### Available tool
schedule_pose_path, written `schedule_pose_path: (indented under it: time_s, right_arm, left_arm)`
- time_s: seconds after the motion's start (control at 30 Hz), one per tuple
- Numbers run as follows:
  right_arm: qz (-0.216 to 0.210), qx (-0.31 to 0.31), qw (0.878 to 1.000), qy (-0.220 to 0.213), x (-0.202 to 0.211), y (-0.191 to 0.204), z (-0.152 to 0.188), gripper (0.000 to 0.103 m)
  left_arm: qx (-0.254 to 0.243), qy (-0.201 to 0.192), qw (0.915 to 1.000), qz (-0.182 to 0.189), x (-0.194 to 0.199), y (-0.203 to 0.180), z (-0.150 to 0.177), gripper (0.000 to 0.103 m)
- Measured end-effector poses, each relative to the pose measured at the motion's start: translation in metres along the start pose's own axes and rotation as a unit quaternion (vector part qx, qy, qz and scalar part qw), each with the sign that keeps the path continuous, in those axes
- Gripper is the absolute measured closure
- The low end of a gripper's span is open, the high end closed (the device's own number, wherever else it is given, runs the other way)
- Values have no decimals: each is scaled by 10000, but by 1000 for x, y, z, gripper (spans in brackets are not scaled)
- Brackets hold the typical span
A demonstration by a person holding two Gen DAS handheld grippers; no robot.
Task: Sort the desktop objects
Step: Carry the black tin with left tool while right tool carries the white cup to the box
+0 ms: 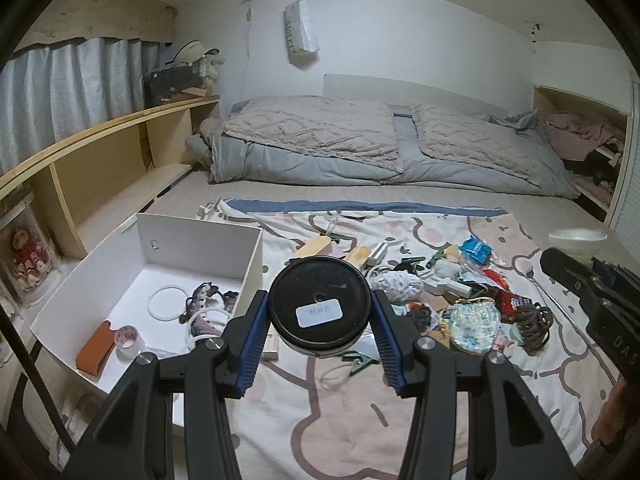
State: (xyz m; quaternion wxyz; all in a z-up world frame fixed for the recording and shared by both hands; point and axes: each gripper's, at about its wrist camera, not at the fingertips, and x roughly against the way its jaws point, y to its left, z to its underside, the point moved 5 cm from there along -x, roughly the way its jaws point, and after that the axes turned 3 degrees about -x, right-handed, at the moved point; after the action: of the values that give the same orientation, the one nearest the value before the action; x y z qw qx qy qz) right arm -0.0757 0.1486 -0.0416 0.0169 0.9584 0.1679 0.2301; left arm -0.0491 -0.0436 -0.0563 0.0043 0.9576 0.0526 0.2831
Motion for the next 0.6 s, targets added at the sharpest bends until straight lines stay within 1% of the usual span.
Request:
schedule_pose_path:
  time_s: [0.13, 0.4, 0.6]
  right_arm:
    - [-148, 65, 9999, 13, -7, 22, -4, 73]
    - [-441, 268, 9986, 119, -31, 70, -7, 73]
    - [-671, 395, 9967, 214, -51, 103, -8, 73]
  left_arm:
    - [24, 25, 10000, -85, -3, 16, 0, 53]
    - [246, 49, 9993, -268, -9, 58, -4, 53]
    - [359, 78, 9982, -483, -16, 87, -4, 53]
